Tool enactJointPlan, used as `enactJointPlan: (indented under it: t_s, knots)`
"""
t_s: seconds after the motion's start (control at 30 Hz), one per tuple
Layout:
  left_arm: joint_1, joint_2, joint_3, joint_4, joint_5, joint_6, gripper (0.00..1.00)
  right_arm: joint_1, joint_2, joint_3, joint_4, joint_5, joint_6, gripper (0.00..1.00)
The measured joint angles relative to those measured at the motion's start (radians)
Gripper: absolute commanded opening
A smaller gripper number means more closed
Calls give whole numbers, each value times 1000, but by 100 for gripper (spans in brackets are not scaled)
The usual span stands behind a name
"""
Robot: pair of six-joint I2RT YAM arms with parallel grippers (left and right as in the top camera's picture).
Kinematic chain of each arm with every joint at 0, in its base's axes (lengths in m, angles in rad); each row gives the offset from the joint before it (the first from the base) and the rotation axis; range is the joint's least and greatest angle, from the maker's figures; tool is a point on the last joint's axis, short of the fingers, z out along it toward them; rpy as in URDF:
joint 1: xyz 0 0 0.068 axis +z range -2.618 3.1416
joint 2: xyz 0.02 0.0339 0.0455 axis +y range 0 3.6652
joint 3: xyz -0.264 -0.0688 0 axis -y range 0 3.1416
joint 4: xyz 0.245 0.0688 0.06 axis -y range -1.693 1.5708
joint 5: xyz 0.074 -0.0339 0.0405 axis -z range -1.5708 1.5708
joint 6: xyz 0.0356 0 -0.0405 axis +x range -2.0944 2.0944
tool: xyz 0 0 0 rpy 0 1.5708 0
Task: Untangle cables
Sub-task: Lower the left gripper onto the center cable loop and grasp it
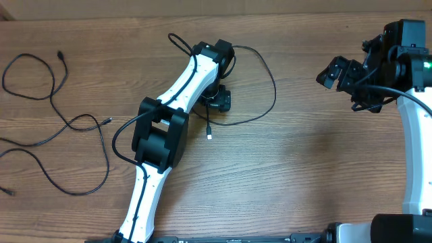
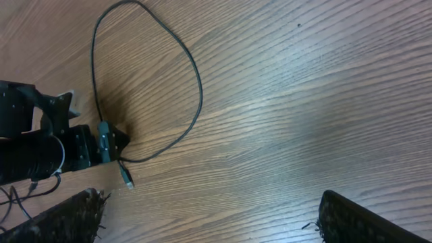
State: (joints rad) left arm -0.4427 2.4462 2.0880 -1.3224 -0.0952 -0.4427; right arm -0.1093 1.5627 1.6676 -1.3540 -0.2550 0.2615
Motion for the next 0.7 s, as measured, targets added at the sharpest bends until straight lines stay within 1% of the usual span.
enactJointPlan:
  t_s: [0.17,0.27,0.47,0.6,0.7]
  knots:
    - [0,0,0,-15,0,-113,99,0,0,0,0,0,0,100]
    - [0,0,0,-15,1,-156,100,0,0,0,-2,0,0,100]
    - [0,-4,-15,7,15,-187,100,0,0,0,-13,0,-1,100]
    - [7,-39,-85,73,32,-187,100,0,0,0,-22,0,-5,100]
    - [22,-69,-150,146,78,-175,99,0,0,0,-26,0,-12,100]
